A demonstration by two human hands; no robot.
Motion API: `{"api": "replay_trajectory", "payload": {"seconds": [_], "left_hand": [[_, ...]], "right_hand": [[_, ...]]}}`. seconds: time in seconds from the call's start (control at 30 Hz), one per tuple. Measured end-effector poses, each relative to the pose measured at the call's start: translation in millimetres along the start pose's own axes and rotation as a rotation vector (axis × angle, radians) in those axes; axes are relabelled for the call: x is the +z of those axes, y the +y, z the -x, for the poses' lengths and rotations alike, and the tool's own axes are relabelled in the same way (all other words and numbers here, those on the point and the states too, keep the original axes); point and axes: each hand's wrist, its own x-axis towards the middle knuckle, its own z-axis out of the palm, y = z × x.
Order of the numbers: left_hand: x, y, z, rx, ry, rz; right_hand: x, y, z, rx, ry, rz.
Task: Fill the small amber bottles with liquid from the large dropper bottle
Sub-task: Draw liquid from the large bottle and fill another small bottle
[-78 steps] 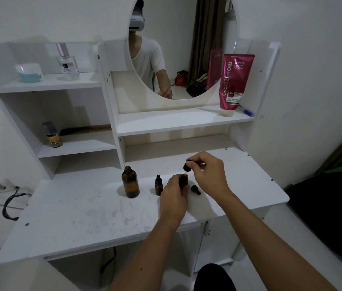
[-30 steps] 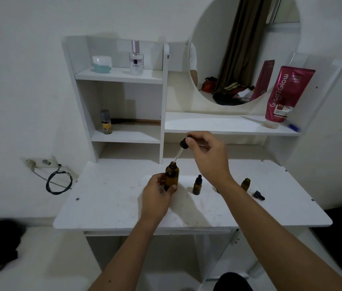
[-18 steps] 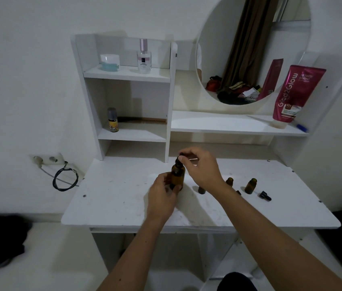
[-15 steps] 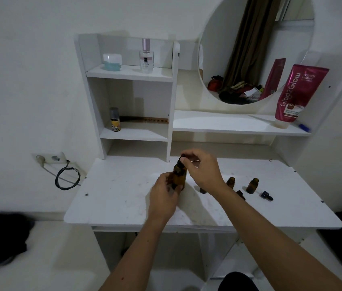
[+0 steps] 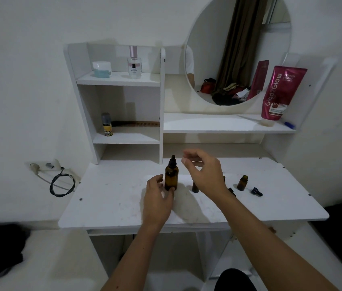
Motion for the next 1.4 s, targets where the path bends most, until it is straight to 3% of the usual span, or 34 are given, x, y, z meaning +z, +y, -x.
{"api": "replay_trajectory", "payload": {"seconds": [0.13,0.33,0.6,0.8,1.07,1.2,1.4], "left_hand": [[7.0,8.2,17.3,-0.062,0.085,0.111],[24.9,15.4,43.3,-0.012,0.110,0.180],[57.8,30.3,59.2,0.076,-0.140,0.113],[78.4,39.5,56.0,0.152,-0.257,0.025],[106.7,48.1,36.9,0.179,-0.329,-0.046],[121.7,53.5,27.5,0.205,-0.318,-0.062],[139.7,58.2,15.1,0.205,-0.243,-0.048]], "right_hand": [[-18.0,9.3,17.5,-0.006,0.067,-0.001],[-56.3,41.0,40.2,0.113,0.172,-0.029],[-83.6,93.6,73.8,0.272,0.294,0.105],[-83.0,121.8,84.7,0.383,0.182,0.241],[-76.5,132.0,80.4,0.384,0.112,0.421],[-80.2,132.5,83.6,0.378,0.210,0.349],[-100.1,124.9,82.4,0.478,0.328,0.038]]}}
